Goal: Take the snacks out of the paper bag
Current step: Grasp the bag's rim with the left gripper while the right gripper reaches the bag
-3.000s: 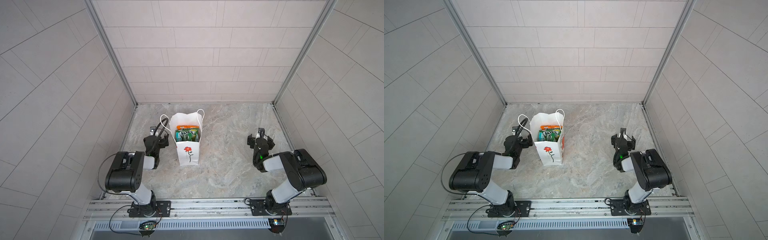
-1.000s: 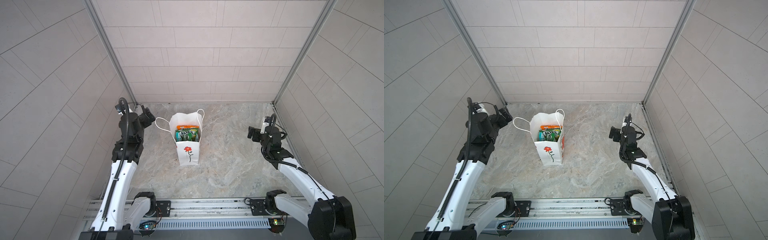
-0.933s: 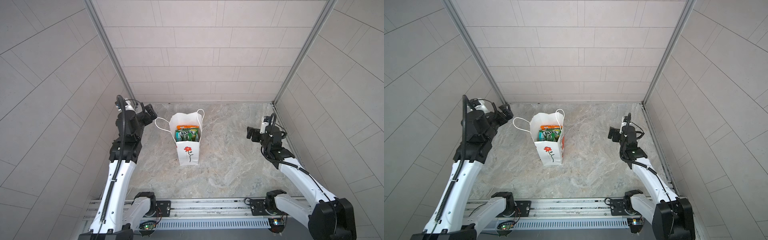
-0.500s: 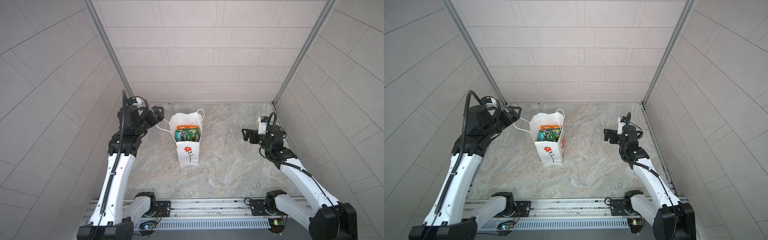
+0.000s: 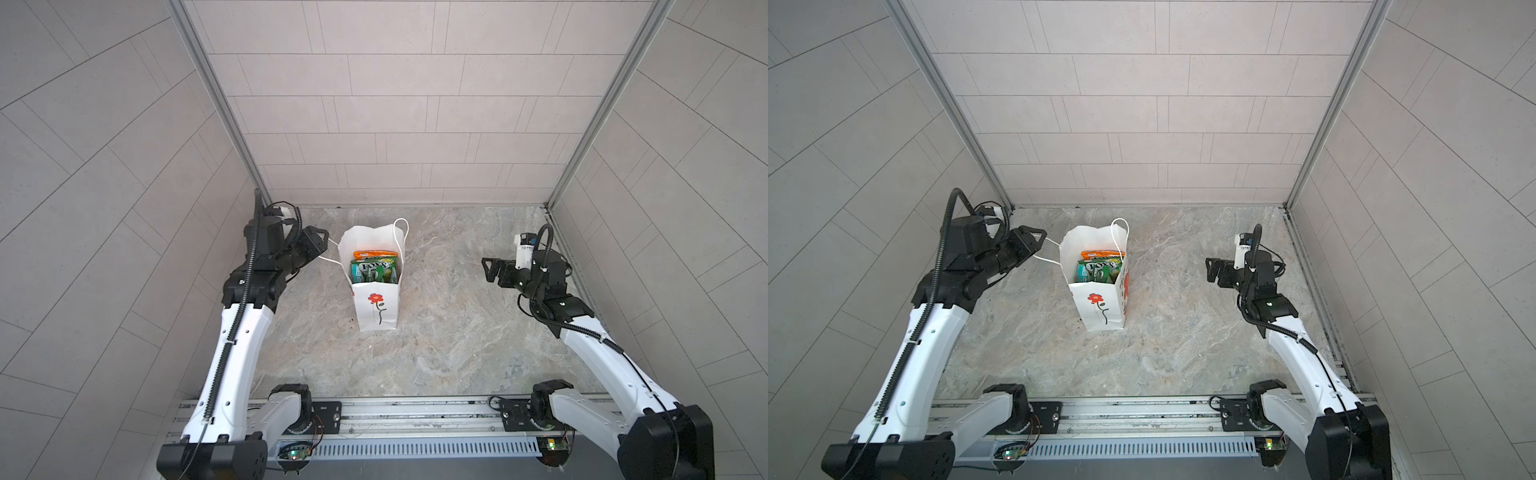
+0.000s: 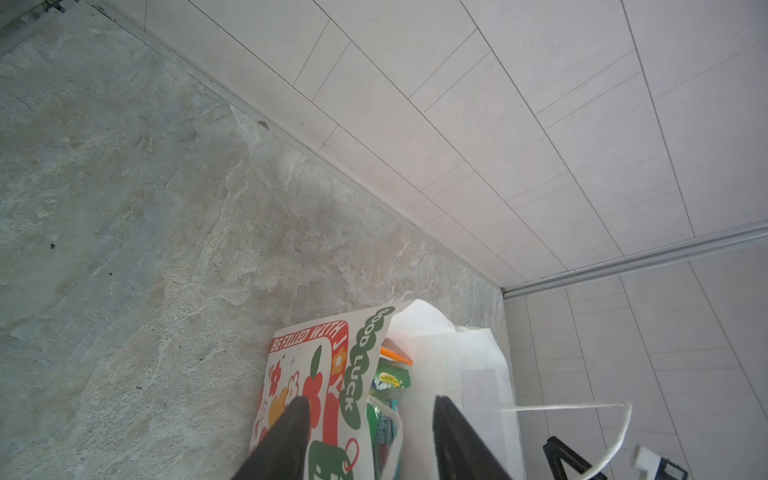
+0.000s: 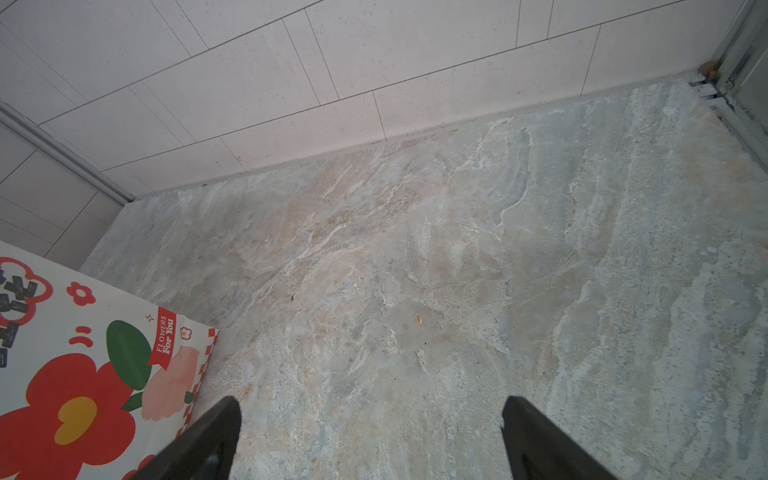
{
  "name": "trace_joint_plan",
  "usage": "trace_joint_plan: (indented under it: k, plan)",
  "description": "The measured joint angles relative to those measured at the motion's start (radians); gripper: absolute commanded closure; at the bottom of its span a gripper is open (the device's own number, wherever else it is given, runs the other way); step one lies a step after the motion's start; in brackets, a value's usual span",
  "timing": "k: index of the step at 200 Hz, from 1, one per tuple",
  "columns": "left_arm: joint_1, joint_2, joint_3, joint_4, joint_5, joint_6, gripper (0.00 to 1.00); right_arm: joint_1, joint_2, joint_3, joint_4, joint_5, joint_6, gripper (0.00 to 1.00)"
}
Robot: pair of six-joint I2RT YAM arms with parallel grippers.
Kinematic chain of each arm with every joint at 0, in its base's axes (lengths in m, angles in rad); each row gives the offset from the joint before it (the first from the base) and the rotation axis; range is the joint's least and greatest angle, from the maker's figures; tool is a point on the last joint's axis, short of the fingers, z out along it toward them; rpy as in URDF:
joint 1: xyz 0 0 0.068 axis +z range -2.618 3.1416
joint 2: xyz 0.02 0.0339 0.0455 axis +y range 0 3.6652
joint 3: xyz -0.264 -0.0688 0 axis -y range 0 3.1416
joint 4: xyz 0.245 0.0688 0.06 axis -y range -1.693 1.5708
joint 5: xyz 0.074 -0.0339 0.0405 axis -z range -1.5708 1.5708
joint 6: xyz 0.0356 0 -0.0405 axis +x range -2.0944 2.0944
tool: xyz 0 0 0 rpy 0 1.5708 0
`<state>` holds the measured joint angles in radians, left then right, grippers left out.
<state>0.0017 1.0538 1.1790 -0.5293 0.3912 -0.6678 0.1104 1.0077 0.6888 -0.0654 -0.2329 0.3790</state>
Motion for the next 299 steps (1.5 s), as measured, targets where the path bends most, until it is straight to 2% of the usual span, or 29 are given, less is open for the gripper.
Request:
trace_joint_plan:
  k: [20,33,56,84,141,182,233,299]
  plan:
    - [0.0,0.001,-0.019,0.012,0.014,-0.011,0.66,0.0,0.008,0.0,0.0,-0.007,0.0,0.01]
    - [0.0,0.003,-0.024,0.025,0.023,-0.014,0.67,0.0,0.014,0.0,0.0,-0.013,0.0,0.01]
    - [0.0,0.01,-0.025,0.059,0.04,-0.014,0.76,0.0,0.033,0.0,0.002,-0.034,0.0,0.01]
    - [0.0,0.018,-0.026,0.101,0.064,-0.006,1.0,0.001,0.08,0.0,0.007,-0.072,0.0,0.01]
    - [0.0,0.062,-0.011,0.135,0.109,0.031,1.0,0.057,0.153,-0.016,0.069,-0.134,0.0,0.01]
    - [-0.001,0.116,0.06,0.113,0.168,0.113,1.0,0.209,0.246,-0.043,0.166,-0.148,0.019,0.01]
    - [-0.005,0.204,0.15,0.103,0.245,0.162,1.0,0.412,0.442,-0.042,0.329,-0.143,0.059,0.05]
    - [-0.075,0.303,0.258,0.124,0.293,0.189,1.0,0.561,0.698,0.025,0.567,-0.127,0.151,0.1]
